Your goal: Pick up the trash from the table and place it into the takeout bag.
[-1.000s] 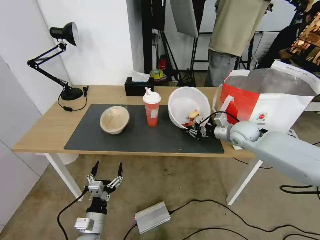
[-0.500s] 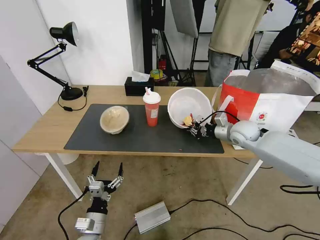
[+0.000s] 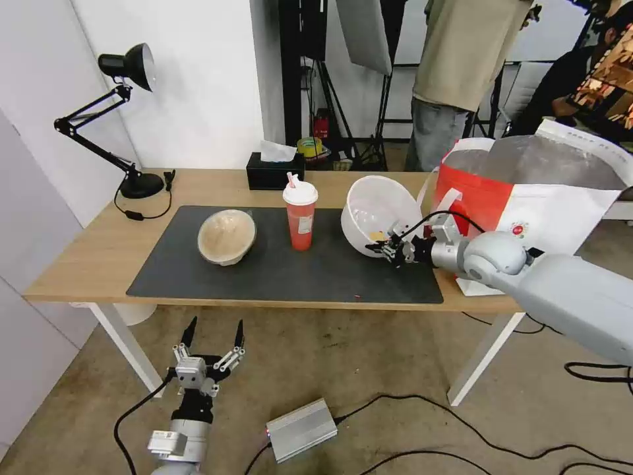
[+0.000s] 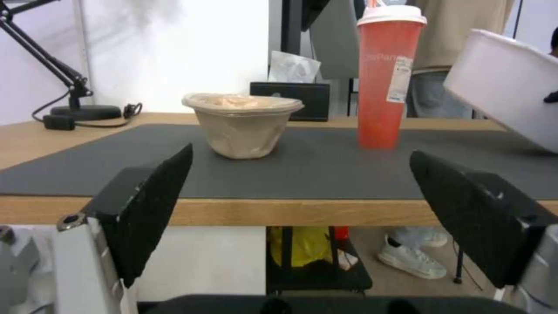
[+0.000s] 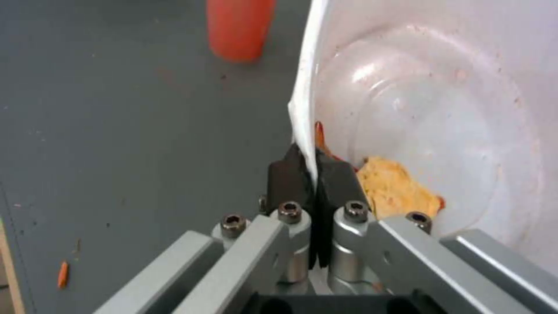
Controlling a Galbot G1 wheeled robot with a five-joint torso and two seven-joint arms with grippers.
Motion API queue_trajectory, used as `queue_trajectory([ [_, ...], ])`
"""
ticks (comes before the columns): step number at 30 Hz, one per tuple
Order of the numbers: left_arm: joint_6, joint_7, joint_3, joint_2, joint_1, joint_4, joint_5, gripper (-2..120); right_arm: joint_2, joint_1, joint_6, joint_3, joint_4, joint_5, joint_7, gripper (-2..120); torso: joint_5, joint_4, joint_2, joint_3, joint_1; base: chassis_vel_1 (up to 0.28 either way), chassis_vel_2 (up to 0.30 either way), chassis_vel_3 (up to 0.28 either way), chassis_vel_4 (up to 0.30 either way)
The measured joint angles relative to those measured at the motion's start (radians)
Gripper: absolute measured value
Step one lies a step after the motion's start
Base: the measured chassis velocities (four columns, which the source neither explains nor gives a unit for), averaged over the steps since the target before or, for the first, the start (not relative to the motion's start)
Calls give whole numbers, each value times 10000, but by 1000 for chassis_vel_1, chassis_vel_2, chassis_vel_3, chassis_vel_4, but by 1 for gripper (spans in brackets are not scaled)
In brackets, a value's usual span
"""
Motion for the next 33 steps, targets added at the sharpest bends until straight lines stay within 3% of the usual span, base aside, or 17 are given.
queue_trajectory([
  [33,-21,-3,108,31,9,12,-2,100,-1157,321,-135,118,1744,88,82,0,-1,0,0,-1,0,0,0,0,0],
])
